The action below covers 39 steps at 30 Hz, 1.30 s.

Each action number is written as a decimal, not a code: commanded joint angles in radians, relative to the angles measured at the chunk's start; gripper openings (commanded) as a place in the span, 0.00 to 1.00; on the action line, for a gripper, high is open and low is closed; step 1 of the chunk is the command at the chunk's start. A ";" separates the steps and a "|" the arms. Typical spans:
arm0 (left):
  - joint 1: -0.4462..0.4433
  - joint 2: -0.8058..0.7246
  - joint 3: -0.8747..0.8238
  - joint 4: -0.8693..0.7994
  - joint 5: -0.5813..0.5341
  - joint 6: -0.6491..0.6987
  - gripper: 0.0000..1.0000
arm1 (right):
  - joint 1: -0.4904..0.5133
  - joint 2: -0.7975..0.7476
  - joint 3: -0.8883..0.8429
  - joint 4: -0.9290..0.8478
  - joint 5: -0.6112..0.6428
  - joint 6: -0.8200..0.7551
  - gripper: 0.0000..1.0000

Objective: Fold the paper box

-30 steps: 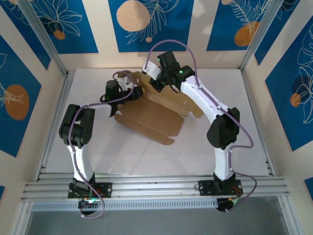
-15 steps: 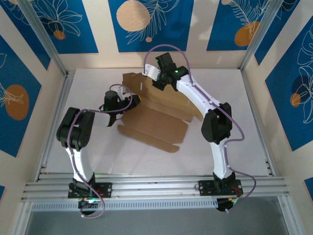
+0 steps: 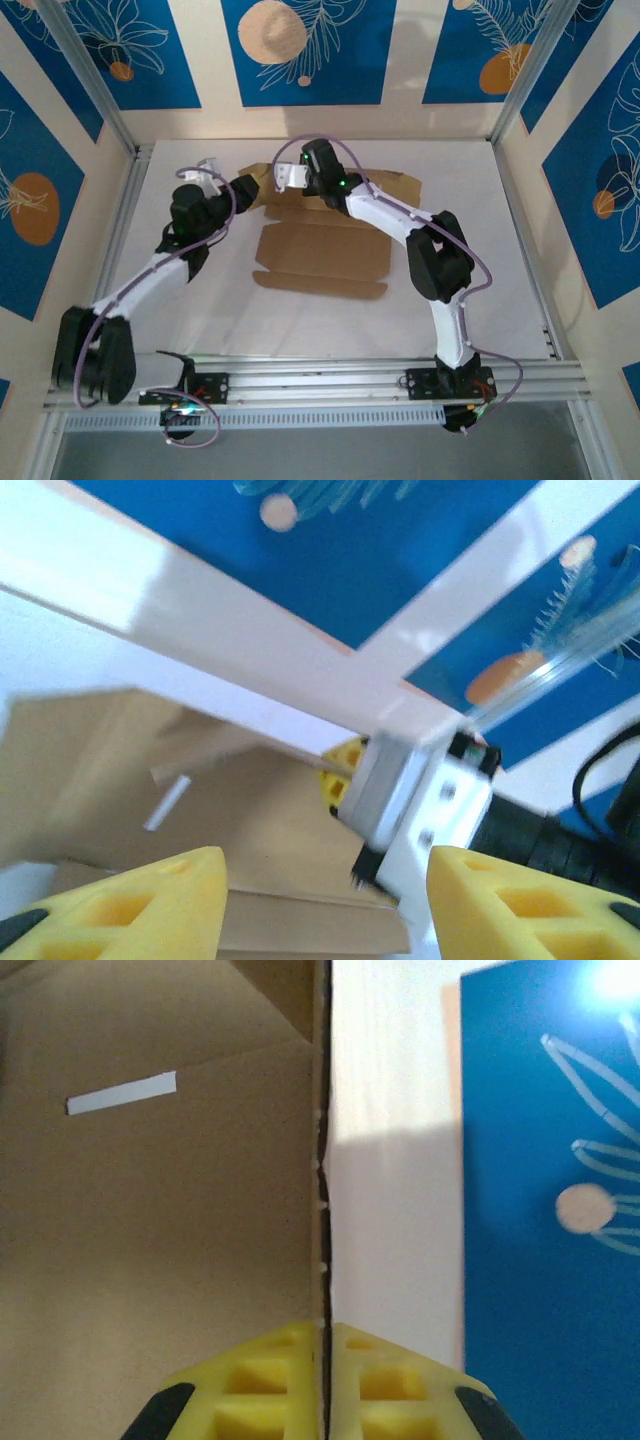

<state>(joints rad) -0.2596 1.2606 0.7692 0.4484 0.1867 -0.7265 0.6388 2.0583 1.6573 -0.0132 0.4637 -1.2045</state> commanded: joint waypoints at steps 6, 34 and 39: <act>0.042 -0.078 0.040 -0.276 -0.211 0.102 0.57 | 0.027 -0.045 -0.187 0.557 0.001 -0.320 0.00; 0.060 0.448 0.350 -0.066 0.342 -0.232 0.52 | 0.047 -0.079 -0.363 0.706 -0.058 -0.237 0.07; 0.060 0.452 0.335 -0.101 0.315 -0.211 0.52 | 0.049 -0.076 -0.355 0.702 -0.057 -0.207 0.09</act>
<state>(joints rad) -0.2070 1.7164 1.0931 0.3279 0.4713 -0.9161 0.6834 2.0235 1.2961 0.6743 0.4259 -1.4490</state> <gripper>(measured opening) 0.518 0.089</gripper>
